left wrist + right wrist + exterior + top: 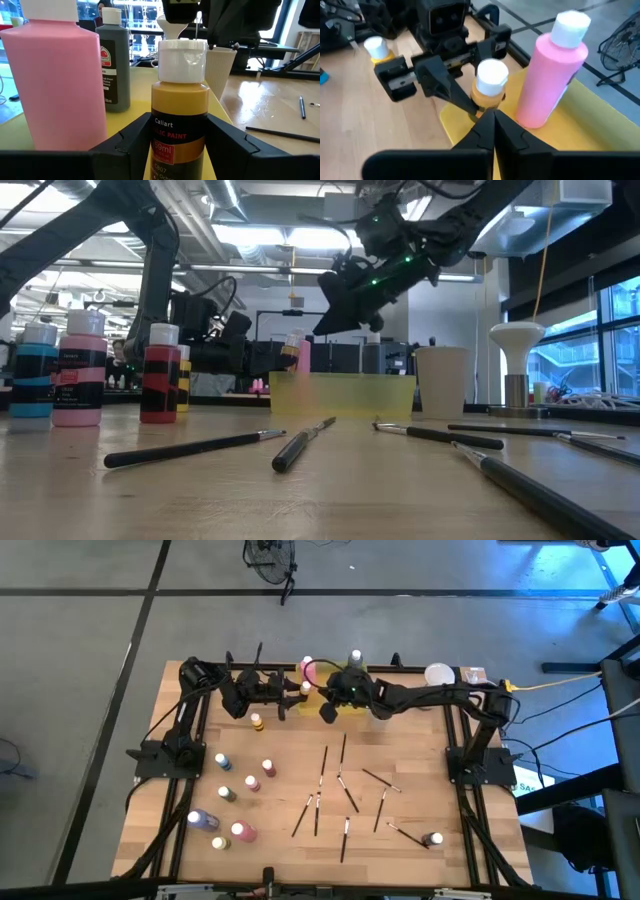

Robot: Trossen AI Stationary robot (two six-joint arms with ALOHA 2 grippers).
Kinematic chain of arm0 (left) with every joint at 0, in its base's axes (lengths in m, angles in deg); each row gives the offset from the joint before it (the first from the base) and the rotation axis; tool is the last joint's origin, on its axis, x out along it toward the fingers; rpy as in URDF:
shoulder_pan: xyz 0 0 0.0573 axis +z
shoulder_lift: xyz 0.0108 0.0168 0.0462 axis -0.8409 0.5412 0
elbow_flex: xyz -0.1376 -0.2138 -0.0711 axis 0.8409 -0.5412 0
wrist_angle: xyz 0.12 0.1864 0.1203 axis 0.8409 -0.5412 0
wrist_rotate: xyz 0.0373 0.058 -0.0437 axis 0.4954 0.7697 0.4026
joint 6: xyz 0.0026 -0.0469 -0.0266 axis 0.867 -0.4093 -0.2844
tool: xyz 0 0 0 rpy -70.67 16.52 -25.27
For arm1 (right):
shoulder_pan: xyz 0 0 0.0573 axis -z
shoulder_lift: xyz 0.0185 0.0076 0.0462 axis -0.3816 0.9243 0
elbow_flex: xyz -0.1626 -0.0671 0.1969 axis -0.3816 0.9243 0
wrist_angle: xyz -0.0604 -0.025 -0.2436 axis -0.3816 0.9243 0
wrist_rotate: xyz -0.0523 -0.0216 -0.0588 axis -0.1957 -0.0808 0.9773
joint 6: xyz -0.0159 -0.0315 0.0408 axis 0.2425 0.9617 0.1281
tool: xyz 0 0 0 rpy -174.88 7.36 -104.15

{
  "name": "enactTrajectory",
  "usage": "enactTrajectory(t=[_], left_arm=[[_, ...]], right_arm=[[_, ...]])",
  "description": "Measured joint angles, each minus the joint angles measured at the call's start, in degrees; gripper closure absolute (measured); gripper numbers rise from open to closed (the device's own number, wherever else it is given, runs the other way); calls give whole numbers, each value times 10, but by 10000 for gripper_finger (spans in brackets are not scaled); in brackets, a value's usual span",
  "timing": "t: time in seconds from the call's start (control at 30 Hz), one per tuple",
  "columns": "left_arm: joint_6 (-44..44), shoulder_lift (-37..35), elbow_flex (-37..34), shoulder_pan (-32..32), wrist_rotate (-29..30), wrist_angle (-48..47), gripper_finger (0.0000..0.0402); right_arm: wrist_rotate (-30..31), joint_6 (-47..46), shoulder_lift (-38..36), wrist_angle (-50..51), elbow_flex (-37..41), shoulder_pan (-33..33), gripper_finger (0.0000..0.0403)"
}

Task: Pick & Place Paint Supplies
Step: Put the small yellow paint bottle into the yellow bin

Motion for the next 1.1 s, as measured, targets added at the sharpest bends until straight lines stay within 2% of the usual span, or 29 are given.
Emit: enactTrajectory(t=[0.67, 1.1], left_arm=[[-20, 0, 0, -4, 13, 0, 231], [4, 0, 0, -10, 17, 0, 231]], right_arm=[[-5, -4, 0, 11, 0, 0, 402], [-6, -4, 40, -32, 0, 3, 403]])
